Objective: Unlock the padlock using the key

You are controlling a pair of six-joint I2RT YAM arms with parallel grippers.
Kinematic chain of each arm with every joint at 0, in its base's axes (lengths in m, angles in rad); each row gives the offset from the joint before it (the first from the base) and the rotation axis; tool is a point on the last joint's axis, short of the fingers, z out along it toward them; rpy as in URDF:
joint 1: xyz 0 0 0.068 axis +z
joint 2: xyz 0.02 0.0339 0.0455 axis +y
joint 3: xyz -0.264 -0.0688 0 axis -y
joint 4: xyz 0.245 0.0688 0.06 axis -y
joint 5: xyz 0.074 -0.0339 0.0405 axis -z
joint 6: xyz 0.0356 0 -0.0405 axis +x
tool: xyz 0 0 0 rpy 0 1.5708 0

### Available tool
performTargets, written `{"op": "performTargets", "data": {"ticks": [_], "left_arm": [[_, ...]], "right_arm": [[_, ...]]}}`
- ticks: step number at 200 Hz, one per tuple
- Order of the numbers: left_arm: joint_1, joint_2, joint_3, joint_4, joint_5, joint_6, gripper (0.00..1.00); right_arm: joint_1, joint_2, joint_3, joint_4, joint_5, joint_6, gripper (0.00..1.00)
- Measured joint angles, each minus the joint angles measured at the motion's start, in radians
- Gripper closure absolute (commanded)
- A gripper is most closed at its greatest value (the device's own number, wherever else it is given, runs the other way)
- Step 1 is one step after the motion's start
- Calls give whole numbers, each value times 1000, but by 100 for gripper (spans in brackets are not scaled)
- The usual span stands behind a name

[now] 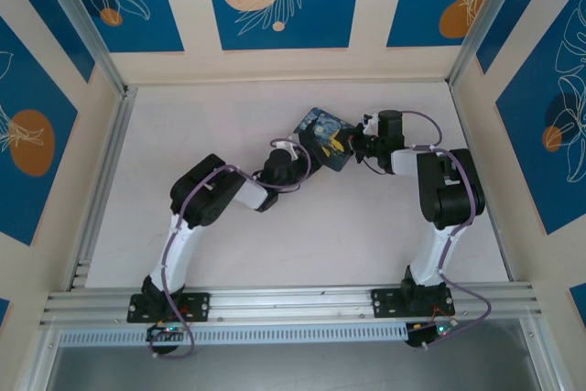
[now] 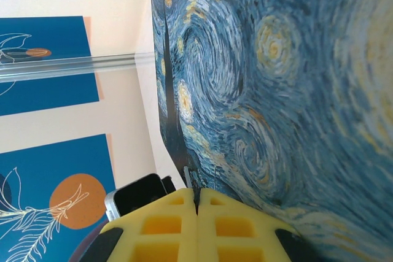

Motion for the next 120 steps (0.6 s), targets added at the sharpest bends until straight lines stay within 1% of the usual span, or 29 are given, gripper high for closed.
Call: {"op": "performTargets", "data": {"ticks": [28,69,79,100,120], "left_arm": [[4,-3,15,-26,13,15,56],[6,-3,28,-47,21,17,57],[7,-3,32,-53,23,17,55],[8,-3,37,-71,23,16,47],[11,-3,37,-81,23,16,47]], "right_arm": [[0,0,0,0,0,0,100],[0,0,0,0,2,0,100],[0,0,0,0,3,0,100],[0,0,0,0,3,0,100],[0,0,0,0,3,0,100]]}}
